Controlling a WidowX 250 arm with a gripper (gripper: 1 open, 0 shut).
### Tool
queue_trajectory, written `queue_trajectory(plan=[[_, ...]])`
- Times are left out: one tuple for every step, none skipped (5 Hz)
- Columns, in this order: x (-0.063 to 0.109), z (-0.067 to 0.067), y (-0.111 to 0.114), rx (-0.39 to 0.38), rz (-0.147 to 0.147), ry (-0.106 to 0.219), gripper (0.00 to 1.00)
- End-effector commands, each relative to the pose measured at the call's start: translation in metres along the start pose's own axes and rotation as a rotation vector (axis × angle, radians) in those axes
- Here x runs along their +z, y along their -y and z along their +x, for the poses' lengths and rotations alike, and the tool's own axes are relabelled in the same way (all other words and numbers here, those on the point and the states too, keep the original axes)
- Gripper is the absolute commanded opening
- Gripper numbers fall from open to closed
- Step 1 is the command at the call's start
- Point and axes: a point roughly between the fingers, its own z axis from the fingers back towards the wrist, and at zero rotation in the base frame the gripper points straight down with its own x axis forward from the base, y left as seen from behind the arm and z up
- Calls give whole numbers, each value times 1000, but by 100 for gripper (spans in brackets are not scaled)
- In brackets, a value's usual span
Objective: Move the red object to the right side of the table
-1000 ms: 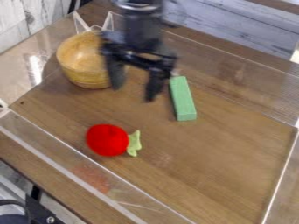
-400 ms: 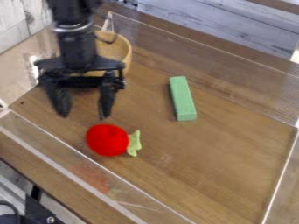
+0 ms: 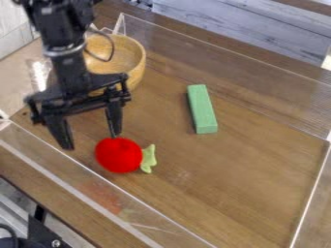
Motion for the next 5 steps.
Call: queue_trajectory(plan=[[-8, 2, 1, 165, -34, 10, 100], [-20, 2, 1, 284, -41, -2, 100], [-29, 4, 1, 328, -38, -8, 0], [-31, 4, 2, 339, -36, -17, 100], [-32, 3, 2, 350, -31, -24, 100]])
